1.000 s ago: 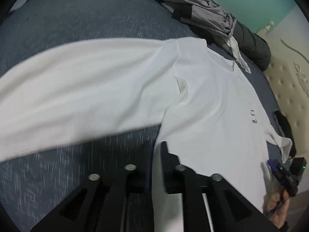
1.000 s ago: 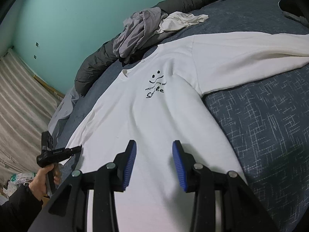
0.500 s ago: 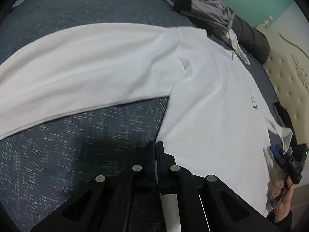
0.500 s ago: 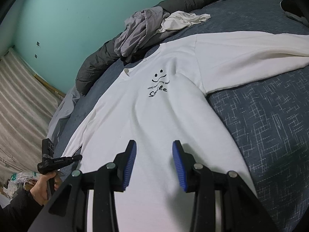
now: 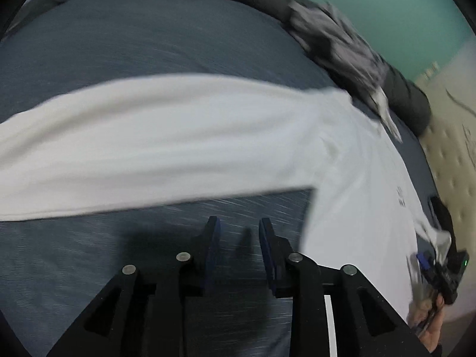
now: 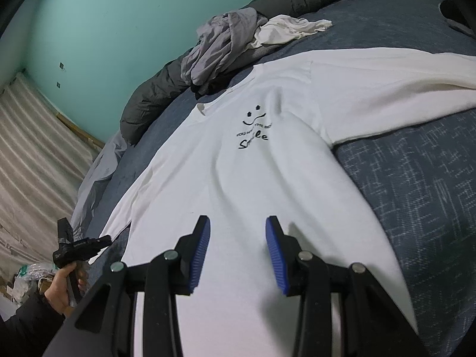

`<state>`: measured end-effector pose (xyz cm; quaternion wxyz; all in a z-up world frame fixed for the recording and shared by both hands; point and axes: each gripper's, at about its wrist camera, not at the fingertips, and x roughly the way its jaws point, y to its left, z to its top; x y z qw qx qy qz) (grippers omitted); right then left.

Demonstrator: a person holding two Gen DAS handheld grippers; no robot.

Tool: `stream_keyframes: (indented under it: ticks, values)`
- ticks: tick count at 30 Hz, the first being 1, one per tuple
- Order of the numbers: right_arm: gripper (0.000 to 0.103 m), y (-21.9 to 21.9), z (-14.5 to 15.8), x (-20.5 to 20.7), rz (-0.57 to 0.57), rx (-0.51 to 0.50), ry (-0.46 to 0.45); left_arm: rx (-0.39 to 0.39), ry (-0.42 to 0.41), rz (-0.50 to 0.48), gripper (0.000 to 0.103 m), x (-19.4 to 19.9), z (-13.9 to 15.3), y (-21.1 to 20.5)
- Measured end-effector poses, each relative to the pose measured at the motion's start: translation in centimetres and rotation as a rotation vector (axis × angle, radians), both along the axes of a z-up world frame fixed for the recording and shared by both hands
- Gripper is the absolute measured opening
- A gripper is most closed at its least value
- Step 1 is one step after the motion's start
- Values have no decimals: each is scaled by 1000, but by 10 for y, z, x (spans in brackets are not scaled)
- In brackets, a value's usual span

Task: Fold clothes
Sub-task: 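Release and grasp the sleeve cuff again with the left gripper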

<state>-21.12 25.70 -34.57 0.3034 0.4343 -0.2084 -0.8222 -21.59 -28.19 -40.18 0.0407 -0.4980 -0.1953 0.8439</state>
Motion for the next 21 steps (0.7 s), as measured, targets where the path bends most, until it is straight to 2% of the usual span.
stream_keyframes:
  ticks: [2, 3, 5, 8, 13, 16, 21]
  values:
    - [39, -5, 0, 1, 8, 9, 3, -34, -3, 61, 33, 5, 3, -29]
    - [39, -8, 0, 1, 12, 13, 4, -55, -3, 95, 39, 8, 5, -45]
    - [39, -13, 1, 2, 16, 22, 7, -91, -2, 168, 44, 14, 8, -77]
    - [39, -20, 1, 3, 21, 37, 11, -135, 2, 263, 44, 22, 12, -123]
    - [39, -34, 2, 6, 32, 77, 31, -213, -5, 344, 44, 28, 17, -179]
    - [39, -41, 1, 7, 42, 89, 36, -228, -1, 396, 52, 25, 17, -205]
    - [39, -46, -2, 7, 39, 124, 39, -261, -15, 442, 53, 24, 10, -235]
